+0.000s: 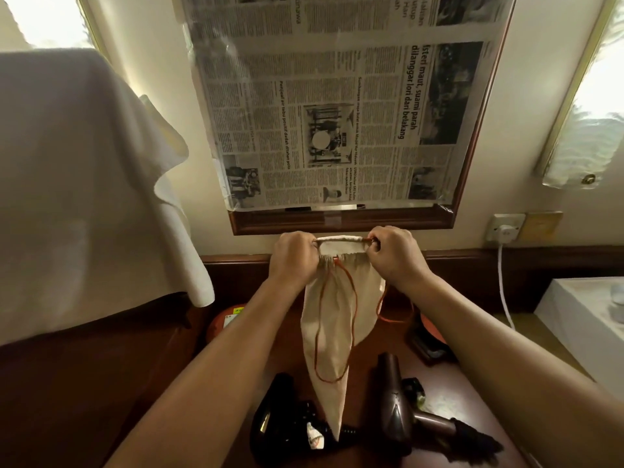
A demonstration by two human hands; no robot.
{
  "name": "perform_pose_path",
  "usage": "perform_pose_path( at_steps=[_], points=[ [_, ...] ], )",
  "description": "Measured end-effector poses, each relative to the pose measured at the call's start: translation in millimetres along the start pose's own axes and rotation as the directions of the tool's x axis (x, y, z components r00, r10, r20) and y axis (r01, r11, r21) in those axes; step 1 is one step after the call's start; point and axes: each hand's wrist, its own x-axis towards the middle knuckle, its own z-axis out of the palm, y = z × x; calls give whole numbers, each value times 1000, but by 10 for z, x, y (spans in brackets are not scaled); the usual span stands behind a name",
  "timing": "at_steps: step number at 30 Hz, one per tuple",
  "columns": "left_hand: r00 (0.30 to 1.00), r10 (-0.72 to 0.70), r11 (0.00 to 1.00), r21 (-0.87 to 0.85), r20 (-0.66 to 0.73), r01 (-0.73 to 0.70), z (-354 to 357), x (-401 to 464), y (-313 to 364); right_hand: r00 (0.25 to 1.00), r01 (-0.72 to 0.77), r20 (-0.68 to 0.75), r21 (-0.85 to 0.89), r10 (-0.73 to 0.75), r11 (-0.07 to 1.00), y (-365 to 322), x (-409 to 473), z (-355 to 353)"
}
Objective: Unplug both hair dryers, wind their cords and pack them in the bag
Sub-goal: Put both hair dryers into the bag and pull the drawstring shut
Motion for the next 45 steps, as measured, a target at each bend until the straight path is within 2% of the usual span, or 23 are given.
perform_pose_path(
  at_steps=[5, 7, 10, 14, 17, 23, 26, 31, 34, 37, 40, 42, 45],
  points=[
    [990, -134, 990, 36, -37, 136, 11, 18, -48, 999, -45, 12, 10, 45, 999, -10, 45, -14],
    [986, -160, 987, 21, -35, 161, 43, -18, -39, 994, -85, 70, 56, 81, 995, -6, 70, -25],
    [978, -208, 972, -116, -18, 205, 95, -31, 24, 967, -153, 220, 96, 129, 983, -15, 99, -30],
    [956, -290, 891, -349, 55, 290, 131, 26, 143, 933, -90, 354, 50, 67, 995, -88, 85, 25],
    [970, -228, 918, -315, 83, 242, 132, 42, 153, 920, -87, 387, 53, 59, 995, -136, 74, 88],
    [985, -58, 979, -185, 161, 88, 70, 26, -158, 966, -165, 214, 91, 143, 982, -49, 125, -12],
    [974, -73, 987, -125, 213, 101, 19, 29, -326, 976, -167, 158, 104, 149, 981, -3, 130, -32],
    [963, -124, 988, -63, 238, 143, -158, 44, -583, 961, -235, 163, 64, 222, 970, 267, 108, -97],
    [955, -137, 987, -44, 265, 154, -194, 20, -621, 938, -281, 214, 5, 274, 960, 380, 104, -127],
    [954, -143, 980, -94, 262, 173, -134, 3, -534, 904, -307, 307, -18, 297, 952, 370, 93, -95],
    [959, -130, 974, -147, 250, 171, -89, -11, -460, 893, -255, 359, -93, 271, 963, 385, 89, -36],
    [958, -132, 968, -176, 254, 180, -62, -24, -394, 872, -164, 439, -150, 214, 975, 309, 49, 21],
    [949, -120, 961, -207, 290, 185, 32, -21, -263, 808, -41, 583, -84, 83, 996, -7, -17, 177]
  ],
)
